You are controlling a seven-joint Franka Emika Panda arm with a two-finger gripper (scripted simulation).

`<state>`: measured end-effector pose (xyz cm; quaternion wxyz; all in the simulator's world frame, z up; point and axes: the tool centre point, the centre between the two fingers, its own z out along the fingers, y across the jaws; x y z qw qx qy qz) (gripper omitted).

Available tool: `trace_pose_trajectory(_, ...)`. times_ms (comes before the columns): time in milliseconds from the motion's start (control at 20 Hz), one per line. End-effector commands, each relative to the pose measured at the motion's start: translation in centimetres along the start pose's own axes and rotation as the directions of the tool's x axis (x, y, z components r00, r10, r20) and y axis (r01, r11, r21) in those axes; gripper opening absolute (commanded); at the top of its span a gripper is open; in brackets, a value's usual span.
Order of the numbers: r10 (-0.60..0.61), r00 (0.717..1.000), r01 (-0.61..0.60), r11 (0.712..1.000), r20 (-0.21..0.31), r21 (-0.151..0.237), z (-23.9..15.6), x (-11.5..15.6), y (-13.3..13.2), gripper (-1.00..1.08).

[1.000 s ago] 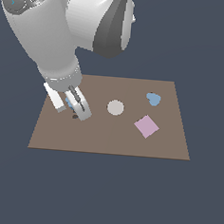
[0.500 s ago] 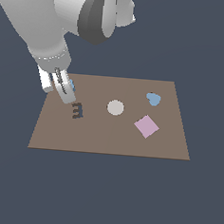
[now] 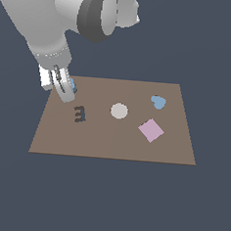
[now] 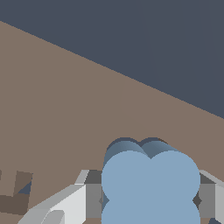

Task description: Insert a designated object into the corresponding slot on a board.

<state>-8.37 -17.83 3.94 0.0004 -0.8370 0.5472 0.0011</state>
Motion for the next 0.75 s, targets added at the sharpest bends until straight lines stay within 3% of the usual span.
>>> trace_pose_trajectory(0, 0.001, 1.0, -0.001, 1.0, 0.0, 0.0, 0.29, -0.02, 0.03, -1.0)
trace_pose_trajectory(200, 0.002, 1.0, -0.002, 1.0, 0.0, 0.001, 0.91, -0.05, 0.09, -1.0)
trace_pose_trajectory(250, 0.002, 1.0, -0.002, 1.0, 0.0, 0.001, 0.91, -0.05, 0.09, 1.0)
trace_pose_trajectory(700, 0.002, 1.0, -0.002, 1.0, 0.0, 0.001, 0.91, -0.05, 0.09, 1.0)
